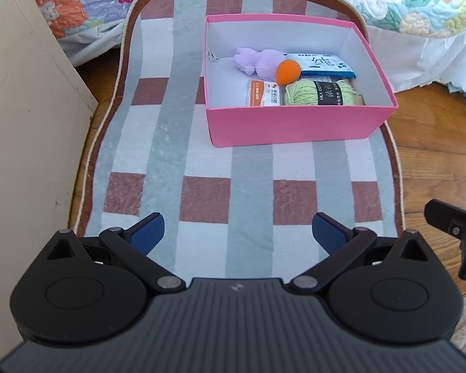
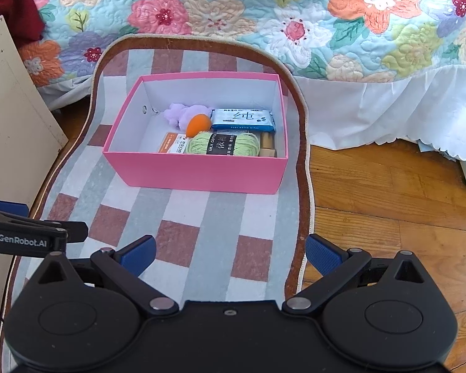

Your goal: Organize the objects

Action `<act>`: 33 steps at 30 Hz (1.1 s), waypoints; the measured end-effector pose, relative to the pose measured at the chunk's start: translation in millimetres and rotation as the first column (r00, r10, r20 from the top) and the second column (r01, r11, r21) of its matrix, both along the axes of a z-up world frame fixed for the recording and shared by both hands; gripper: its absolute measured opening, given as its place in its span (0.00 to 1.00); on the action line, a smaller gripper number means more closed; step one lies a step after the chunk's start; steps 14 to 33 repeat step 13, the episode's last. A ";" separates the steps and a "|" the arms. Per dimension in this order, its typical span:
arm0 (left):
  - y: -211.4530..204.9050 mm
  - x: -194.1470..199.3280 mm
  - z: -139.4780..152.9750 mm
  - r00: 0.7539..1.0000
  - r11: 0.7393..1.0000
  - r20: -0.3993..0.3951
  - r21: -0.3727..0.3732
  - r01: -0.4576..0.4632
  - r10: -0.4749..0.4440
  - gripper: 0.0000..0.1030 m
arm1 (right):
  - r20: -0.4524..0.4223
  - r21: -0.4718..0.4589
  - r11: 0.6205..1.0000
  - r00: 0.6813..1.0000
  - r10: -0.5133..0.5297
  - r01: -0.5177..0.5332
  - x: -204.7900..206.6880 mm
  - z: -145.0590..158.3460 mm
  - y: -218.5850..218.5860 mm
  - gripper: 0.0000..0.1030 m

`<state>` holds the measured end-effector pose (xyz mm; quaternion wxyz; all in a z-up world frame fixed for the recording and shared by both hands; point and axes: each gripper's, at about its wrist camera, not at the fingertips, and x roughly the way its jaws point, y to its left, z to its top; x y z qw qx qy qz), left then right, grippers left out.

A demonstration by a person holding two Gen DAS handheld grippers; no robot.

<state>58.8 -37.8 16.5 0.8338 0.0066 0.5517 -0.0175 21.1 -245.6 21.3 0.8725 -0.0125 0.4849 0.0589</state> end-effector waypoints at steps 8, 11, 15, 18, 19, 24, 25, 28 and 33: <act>2.2 -4.9 5.6 1.000 1.000 0.024 -0.001 0.005 -0.005 1.00 | -0.007 -0.012 1.000 1.000 -0.011 0.011 -1.1 -1.3 1.3 1.00; 4.3 -5.7 5.8 1.000 1.000 0.026 0.006 0.000 0.000 1.00 | -0.007 -0.013 1.000 1.000 -0.015 0.015 -2.8 -1.3 1.2 1.00; 6.8 -5.4 5.3 1.000 1.000 0.020 0.003 -0.009 0.009 1.00 | -0.007 -0.009 1.000 1.000 -0.017 0.017 -3.0 -1.1 1.3 1.00; 6.8 -5.4 5.3 1.000 1.000 0.020 0.003 -0.009 0.009 1.00 | -0.007 -0.009 1.000 1.000 -0.017 0.017 -3.0 -1.1 1.3 1.00; 6.8 -5.4 5.3 1.000 1.000 0.020 0.003 -0.009 0.009 1.00 | -0.007 -0.009 1.000 1.000 -0.017 0.017 -3.0 -1.1 1.3 1.00; 6.8 -5.4 5.3 1.000 1.000 0.020 0.003 -0.009 0.009 1.00 | -0.007 -0.009 1.000 1.000 -0.017 0.017 -3.0 -1.1 1.3 1.00; 6.8 -5.4 5.3 1.000 1.000 0.020 0.003 -0.009 0.009 1.00 | -0.007 -0.009 1.000 1.000 -0.017 0.017 -3.0 -1.1 1.3 1.00; 6.8 -5.4 5.3 1.000 1.000 0.020 0.003 -0.009 0.009 1.00 | -0.007 -0.009 1.000 1.000 -0.017 0.017 -3.0 -1.1 1.3 1.00; 6.8 -5.4 5.3 1.000 1.000 0.020 0.003 -0.009 0.009 1.00 | -0.007 -0.009 1.000 1.000 -0.017 0.017 -3.0 -1.1 1.3 1.00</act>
